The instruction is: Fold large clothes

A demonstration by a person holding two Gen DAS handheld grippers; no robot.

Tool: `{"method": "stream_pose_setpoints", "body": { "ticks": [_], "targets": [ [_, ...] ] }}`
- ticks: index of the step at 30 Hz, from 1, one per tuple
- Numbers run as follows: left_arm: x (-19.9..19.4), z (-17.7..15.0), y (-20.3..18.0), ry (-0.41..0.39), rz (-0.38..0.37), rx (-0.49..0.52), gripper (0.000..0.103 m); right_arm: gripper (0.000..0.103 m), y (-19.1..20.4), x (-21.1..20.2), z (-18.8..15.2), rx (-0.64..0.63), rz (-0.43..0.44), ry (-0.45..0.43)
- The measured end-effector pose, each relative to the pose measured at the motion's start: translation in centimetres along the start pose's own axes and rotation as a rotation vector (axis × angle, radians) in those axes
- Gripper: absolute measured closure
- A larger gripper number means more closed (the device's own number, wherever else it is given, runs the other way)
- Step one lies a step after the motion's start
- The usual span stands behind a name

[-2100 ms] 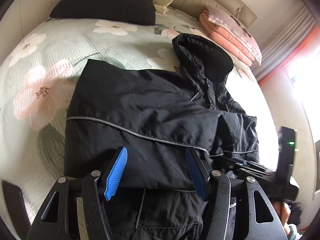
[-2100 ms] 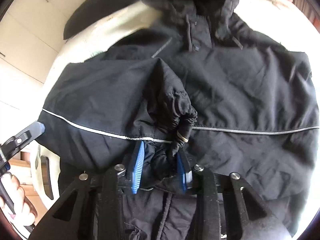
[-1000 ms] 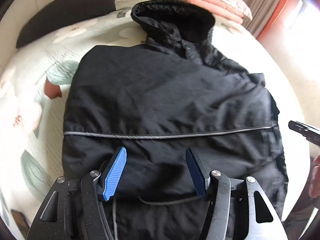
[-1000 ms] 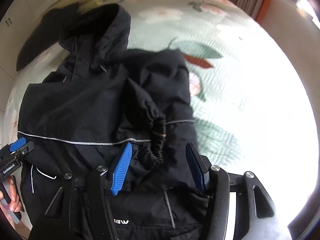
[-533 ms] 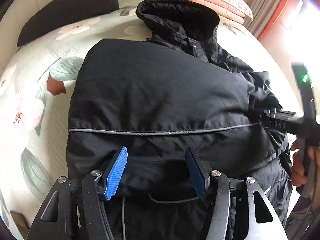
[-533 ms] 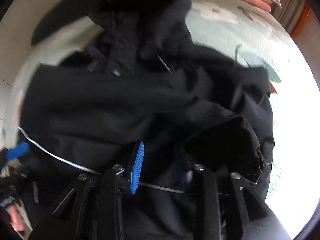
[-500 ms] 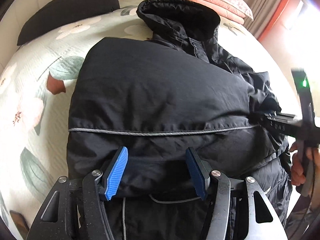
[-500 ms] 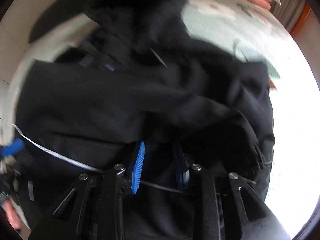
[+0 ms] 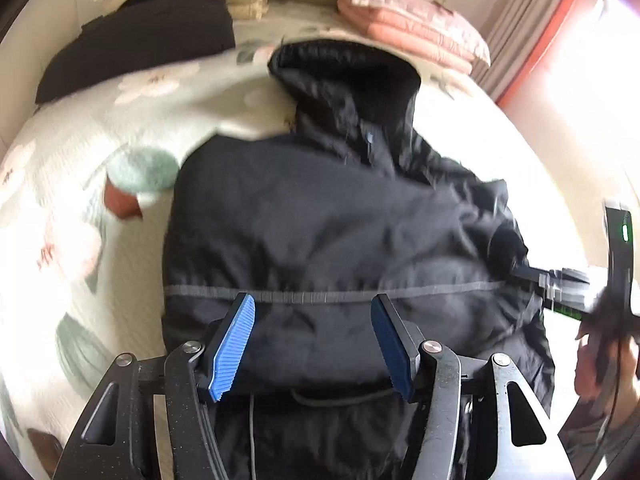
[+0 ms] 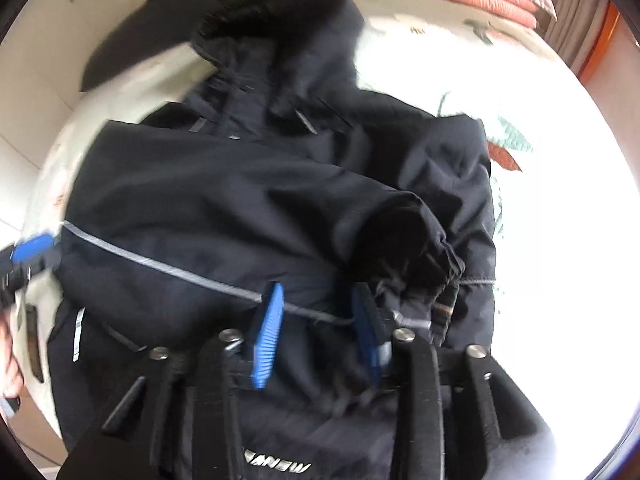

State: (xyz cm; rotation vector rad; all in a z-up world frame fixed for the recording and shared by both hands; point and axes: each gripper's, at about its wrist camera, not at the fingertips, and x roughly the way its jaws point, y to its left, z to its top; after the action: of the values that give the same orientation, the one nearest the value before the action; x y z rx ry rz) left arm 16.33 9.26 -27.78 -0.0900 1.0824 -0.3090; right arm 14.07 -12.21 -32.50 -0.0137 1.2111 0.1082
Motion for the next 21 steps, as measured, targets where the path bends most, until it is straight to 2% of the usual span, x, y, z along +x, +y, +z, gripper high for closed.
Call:
{"method": "stream_pose_setpoints", "body": {
  "ticks": [2, 4, 6, 8, 12, 14, 16, 18, 21],
  "targets": [
    [1.1, 1.0, -0.1, 0.006, 0.041, 0.014, 0.040, 0.062, 1.0, 0.4, -1.0, -0.021, 0.010, 0.020],
    [3.6, 1.3, 0.4, 0.045, 0.066, 0.016, 0.041, 0.062, 1.7, 2.1, -1.5, -0.049, -0.009, 0.060],
    [6.6, 0.8, 1.2, 0.112, 0.083, 0.012, 0.041, 0.063, 2.1, 4.7, -2.3, -0.061, -0.023, 0.102],
    [8.2, -0.3, 1.2, 0.131, 0.116, 0.039, 0.041, 0.063, 2.1, 6.3, -3.0, -0.068, -0.027, 0.098],
    [8.3, -0.7, 0.4, 0.119, 0.176, 0.048, 0.040, 0.063, 2.3, 6.4, -2.8, -0.076, -0.021, 0.107],
    [7.5, -0.2, 0.4, 0.117, 0.157, 0.015, 0.040, 0.063, 2.3, 5.6, -2.2, -0.064, 0.004, 0.121],
    [5.6, 0.7, 0.4, 0.093, 0.098, -0.017, 0.040, 0.062, 2.0, 3.3, -1.1, -0.067, 0.008, 0.074],
    [3.9, 1.8, 0.1, 0.039, 0.080, -0.033, 0.040, 0.061, 2.3, 1.2, 0.7, -0.090, 0.010, 0.001],
    [3.9, 4.0, -0.3, 0.004, 0.069, -0.050, 0.040, 0.061, 3.4, 1.6, 3.9, -0.122, 0.036, -0.041]
  ]
}}
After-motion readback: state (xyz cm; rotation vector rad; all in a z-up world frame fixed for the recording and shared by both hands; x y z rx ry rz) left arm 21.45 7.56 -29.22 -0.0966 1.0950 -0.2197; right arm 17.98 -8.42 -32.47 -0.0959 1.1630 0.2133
